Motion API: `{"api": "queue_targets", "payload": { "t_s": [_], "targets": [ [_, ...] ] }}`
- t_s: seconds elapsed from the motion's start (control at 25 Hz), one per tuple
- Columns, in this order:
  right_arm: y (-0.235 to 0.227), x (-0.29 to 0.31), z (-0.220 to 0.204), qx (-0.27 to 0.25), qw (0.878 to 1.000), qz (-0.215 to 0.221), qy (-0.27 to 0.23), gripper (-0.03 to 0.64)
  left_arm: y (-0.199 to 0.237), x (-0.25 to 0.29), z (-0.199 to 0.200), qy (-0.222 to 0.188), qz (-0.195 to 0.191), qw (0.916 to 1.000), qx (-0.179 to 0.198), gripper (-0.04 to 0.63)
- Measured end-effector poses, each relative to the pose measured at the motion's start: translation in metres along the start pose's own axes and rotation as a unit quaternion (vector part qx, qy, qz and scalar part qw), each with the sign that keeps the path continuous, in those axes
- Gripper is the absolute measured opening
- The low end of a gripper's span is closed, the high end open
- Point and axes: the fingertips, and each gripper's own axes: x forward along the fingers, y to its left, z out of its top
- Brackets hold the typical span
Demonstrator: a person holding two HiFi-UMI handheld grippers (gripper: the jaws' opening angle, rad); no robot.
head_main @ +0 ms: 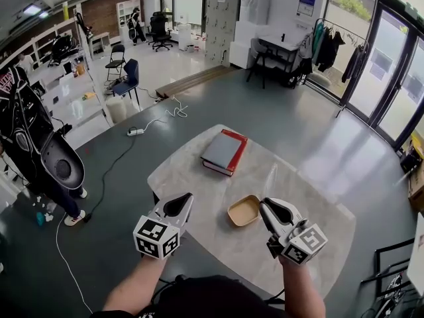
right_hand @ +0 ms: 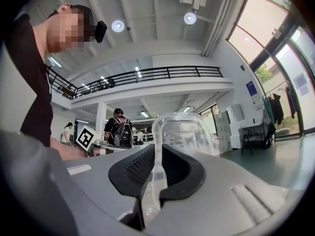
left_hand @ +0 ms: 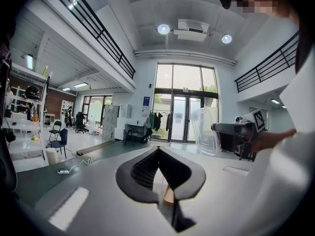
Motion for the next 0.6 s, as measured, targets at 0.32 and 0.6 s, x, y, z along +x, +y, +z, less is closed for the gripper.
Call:
{"api": "queue_targets", "payload": {
  "t_s": [0.32,0.6],
  "targets": [
    [0.0027,-0.0029,0.0035,0.000,1.000,-0.001,-0.001,0.060,-0.0022,-0.0023,0.0021,0.001,-0.001,1.0000,0.000,0.003],
    [0.0000,-0.0060,-0.0006,0.002,1.000,-0.004,-0.003,0.060,-0.0043,0.0000,-0.0024,0.000,-0.002,1.0000,0.003,0.003]
  ]
}}
